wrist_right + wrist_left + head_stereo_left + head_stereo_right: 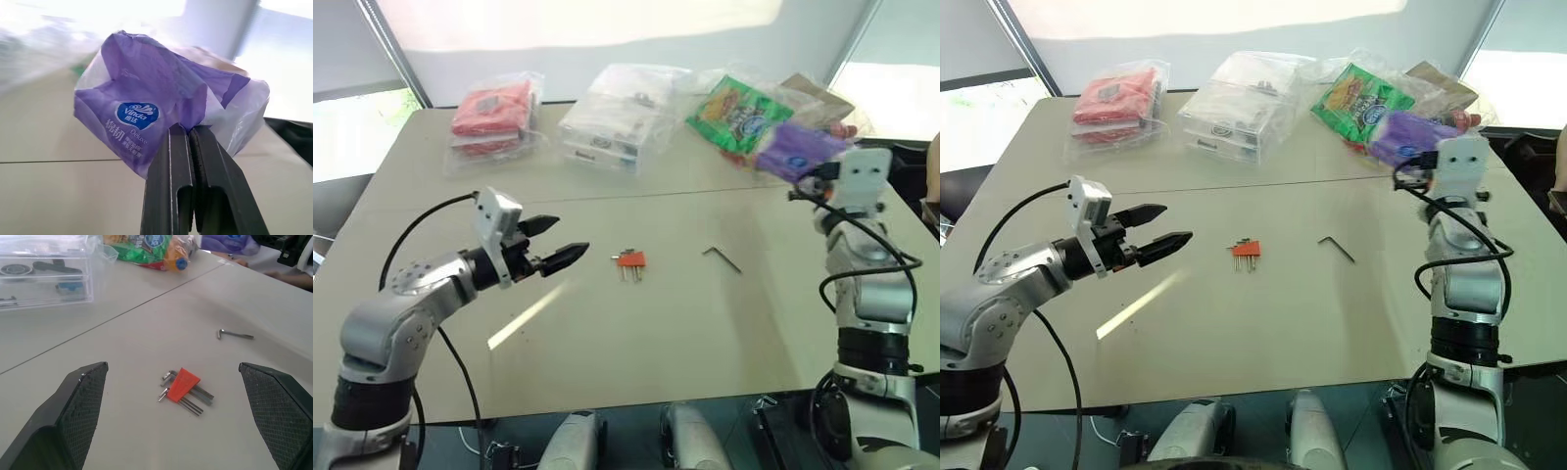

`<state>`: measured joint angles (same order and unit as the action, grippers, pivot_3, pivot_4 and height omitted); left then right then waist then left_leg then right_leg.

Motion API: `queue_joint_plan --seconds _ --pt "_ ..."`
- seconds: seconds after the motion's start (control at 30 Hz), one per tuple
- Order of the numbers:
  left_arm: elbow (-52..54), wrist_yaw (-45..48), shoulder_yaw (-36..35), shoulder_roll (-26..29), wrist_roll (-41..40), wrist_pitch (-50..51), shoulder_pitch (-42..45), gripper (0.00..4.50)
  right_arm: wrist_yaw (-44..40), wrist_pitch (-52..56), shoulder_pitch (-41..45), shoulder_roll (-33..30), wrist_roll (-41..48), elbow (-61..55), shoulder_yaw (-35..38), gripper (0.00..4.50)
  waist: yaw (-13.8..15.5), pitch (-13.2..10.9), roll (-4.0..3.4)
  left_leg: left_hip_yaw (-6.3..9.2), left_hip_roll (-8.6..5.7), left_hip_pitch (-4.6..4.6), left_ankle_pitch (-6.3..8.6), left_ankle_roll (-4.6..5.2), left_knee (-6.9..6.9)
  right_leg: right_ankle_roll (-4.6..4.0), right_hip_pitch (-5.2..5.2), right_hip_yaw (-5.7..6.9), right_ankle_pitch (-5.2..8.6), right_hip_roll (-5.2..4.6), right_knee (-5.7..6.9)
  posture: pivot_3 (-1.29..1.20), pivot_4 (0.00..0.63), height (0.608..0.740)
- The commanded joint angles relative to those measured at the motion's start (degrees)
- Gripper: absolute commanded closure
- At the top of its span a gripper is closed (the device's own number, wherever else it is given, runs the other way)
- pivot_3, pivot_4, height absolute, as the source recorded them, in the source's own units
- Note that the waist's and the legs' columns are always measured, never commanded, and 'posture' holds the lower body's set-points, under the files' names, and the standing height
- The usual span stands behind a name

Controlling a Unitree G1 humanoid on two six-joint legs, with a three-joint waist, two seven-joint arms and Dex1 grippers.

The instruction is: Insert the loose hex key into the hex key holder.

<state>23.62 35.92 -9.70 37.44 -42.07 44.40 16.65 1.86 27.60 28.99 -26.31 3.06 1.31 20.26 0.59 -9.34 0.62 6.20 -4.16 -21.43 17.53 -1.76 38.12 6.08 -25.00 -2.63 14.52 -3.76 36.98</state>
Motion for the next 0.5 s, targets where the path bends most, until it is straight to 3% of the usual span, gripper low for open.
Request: queue_joint_plan --seconds 0.03,0.2,0.47,0.5 --pt "0.3 0.7 0.5 -0.2 0.7 -1.4 1.3 0.0 7.6 -1.4 -0.1 -1.3 -3.5 1.3 4.4 4.49 -0.2 0.0 -0.02 -0.02 0.0 0.0 0.0 0.0 -0.01 0.0 -0.01 -0.01 0.0 0.0 0.01 0.0 0.15 0.74" --pt "-0.5 1.2 0.6 -0.4 1.3 -1.9 1.7 0.0 13.9 1.5 -0.1 1.2 -2.1 3.7 9.9 4.49 -1.0 0.0 -0.03 -0.03 0.03 0.01 0.0 0.01 -0.04 0.0 -0.02 -0.04 0.0 0.03 0.04 0.0 0.15 0.74" --pt "-1.3 2.1 0.4 -0.3 2.3 -2.7 1.3 0.0 17.1 6.7 -0.6 4.7 2.0 4.5 15.0 4.49 -1.5 0.0 -0.09 -0.03 0.05 0.02 0.06 0.12 -0.09 0.0 -0.04 -0.05 0.0 0.05 0.06 0.0 0.15 0.74" --pt "-1.3 2.1 0.4 -0.3 2.4 -2.6 1.3 0.0 16.9 7.0 -0.7 4.9 2.5 4.3 15.2 4.23 -1.5 0.0 -0.1 -0.04 0.04 0.02 0.07 0.12 -0.09 0.0 -0.04 -0.05 0.0 0.05 0.06 0.0 0.15 0.74"
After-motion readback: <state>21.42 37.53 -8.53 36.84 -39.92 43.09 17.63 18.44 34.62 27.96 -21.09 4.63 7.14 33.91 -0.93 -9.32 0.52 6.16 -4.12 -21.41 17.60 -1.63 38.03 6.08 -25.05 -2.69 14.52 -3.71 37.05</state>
